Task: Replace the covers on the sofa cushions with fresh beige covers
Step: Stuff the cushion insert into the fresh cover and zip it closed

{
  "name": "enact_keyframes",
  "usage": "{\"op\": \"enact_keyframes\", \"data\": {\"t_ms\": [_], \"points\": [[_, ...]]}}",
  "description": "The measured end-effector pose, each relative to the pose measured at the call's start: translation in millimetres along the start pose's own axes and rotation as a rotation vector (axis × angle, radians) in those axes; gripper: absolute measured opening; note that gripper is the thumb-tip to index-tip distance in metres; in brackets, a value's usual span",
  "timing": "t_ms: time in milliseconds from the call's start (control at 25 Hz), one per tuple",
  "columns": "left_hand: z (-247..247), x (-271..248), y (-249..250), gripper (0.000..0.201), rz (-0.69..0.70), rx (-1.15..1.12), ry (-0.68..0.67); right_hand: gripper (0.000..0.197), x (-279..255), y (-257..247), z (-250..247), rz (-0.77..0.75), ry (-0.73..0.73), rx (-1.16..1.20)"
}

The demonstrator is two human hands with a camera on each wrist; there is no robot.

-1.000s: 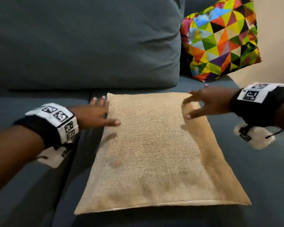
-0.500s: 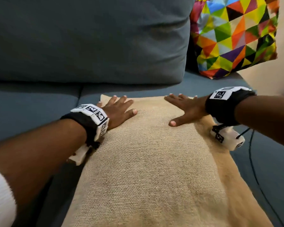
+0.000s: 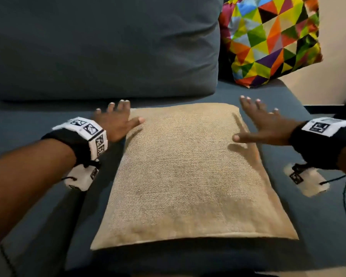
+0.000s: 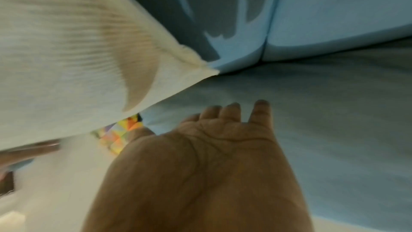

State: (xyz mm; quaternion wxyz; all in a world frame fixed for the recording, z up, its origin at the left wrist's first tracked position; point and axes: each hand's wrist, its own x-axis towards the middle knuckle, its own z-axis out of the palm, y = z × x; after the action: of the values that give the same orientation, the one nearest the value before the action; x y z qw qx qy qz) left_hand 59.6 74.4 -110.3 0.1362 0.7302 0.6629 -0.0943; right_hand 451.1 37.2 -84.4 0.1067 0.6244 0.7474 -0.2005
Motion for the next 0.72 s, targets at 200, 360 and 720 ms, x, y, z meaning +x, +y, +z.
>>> {"op": "enact_keyframes", "data": {"t_ms": [200, 360, 720], "points": [[61, -95, 82, 0.136, 0.443, 0.079, -0.019, 0.150, -37, -102, 77, -0.349, 0.011, -0.283], [95, -109, 74, 0.146, 0.447, 0.179, -0.016, 0.156, -60, -64, 120, -0.246, 0.018, -0.272], [96, -155, 21, 0.164, 0.311, 0.353, -0.141, 0.155, -101, -1, 120, 0.012, -0.149, -0.215]]}}
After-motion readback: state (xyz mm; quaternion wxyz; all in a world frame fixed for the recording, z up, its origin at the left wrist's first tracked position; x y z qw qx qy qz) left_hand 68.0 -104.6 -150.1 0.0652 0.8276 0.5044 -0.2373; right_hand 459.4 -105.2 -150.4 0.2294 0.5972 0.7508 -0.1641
